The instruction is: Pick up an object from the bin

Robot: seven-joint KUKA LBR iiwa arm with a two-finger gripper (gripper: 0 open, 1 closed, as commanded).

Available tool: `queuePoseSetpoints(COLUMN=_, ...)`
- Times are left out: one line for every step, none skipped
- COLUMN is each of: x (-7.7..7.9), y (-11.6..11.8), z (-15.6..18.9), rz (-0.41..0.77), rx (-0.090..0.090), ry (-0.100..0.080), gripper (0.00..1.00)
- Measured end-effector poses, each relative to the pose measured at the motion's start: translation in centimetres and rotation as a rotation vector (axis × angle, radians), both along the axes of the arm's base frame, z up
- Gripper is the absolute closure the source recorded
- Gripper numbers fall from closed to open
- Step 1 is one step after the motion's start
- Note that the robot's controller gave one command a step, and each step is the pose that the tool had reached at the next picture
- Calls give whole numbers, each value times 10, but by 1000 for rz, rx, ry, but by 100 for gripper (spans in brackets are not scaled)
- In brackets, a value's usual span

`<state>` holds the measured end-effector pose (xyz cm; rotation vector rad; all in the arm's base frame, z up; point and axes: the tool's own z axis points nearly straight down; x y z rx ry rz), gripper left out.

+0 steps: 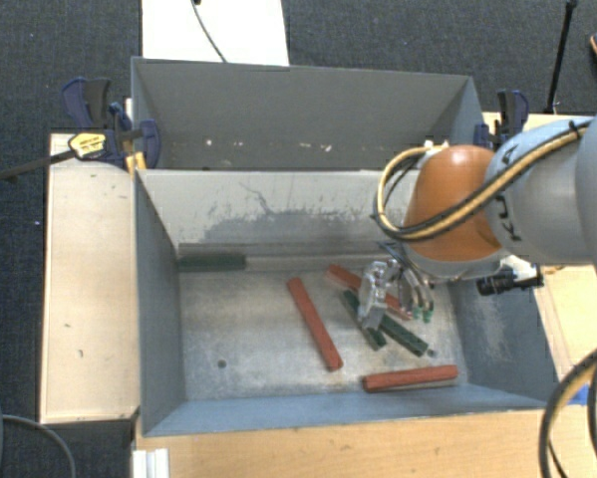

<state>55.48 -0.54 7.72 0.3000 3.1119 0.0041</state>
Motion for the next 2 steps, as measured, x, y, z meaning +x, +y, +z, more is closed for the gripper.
queuePoseSetpoints(x=9, y=9, z=135, rz=-4, rx=0, ry=4, gripper=100)
queuePoseSetpoints(x=7, y=8, z=130, rz=-4, rx=0, ry=13, gripper=0)
